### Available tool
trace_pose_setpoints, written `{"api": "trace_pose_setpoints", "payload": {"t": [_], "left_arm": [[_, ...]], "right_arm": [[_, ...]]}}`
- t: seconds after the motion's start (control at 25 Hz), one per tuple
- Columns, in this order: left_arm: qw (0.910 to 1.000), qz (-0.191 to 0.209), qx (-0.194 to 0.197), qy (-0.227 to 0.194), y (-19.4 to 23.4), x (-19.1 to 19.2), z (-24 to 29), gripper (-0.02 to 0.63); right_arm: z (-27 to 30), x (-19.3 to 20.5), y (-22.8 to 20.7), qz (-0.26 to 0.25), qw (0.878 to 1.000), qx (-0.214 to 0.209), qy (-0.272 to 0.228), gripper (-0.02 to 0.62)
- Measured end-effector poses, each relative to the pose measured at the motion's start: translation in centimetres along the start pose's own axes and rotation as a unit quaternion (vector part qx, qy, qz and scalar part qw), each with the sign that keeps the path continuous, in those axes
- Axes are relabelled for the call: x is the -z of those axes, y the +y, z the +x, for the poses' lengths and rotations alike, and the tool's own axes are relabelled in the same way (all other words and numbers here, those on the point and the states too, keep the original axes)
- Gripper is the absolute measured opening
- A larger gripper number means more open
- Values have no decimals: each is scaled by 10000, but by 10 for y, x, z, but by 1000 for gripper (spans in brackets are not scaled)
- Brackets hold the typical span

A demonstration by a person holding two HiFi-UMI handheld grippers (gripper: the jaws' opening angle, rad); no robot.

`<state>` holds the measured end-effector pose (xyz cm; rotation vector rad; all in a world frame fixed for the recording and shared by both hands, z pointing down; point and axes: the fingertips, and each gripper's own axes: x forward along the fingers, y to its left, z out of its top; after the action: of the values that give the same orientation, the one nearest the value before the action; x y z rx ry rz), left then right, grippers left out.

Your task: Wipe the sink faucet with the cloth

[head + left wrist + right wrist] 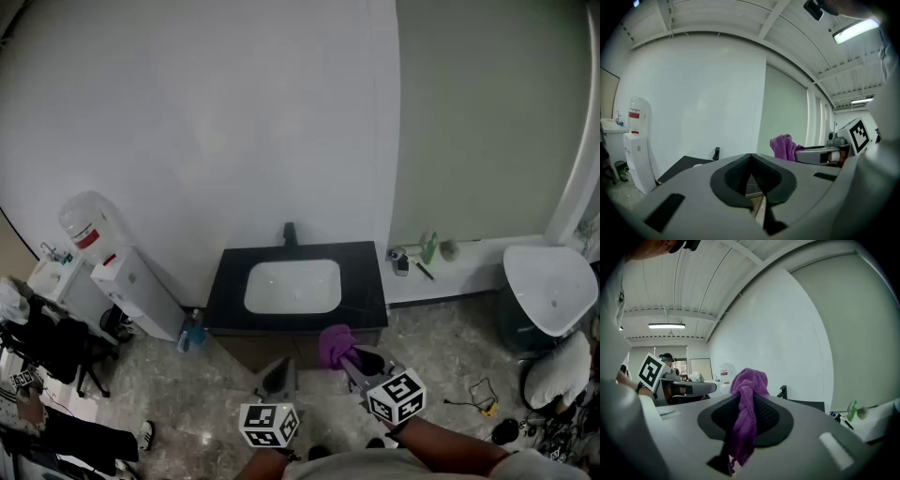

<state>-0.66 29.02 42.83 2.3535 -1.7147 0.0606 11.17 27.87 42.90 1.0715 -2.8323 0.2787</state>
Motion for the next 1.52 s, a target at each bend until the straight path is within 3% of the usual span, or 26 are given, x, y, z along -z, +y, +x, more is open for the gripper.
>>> {"api": "trace_pose_setpoints", "payload": {"t": [0.6, 1.16, 1.36, 1.52], "left_arm": [[9999, -19, 129, 29, 11, 1, 5, 7], [9980, -213, 583, 104, 90, 4, -1, 7], [9979, -235, 584, 167, 114, 4, 31, 7], [9967, -522, 557, 266, 133, 8, 81, 8]], "right_arm": [[12, 3, 1, -2, 10000, 69, 21, 74], [91, -2, 59, 11, 10000, -4, -19, 77], [127, -4, 36, -16, 10000, -45, 41, 77], [165, 8, -7, -21, 9997, -13, 231, 77]]}}
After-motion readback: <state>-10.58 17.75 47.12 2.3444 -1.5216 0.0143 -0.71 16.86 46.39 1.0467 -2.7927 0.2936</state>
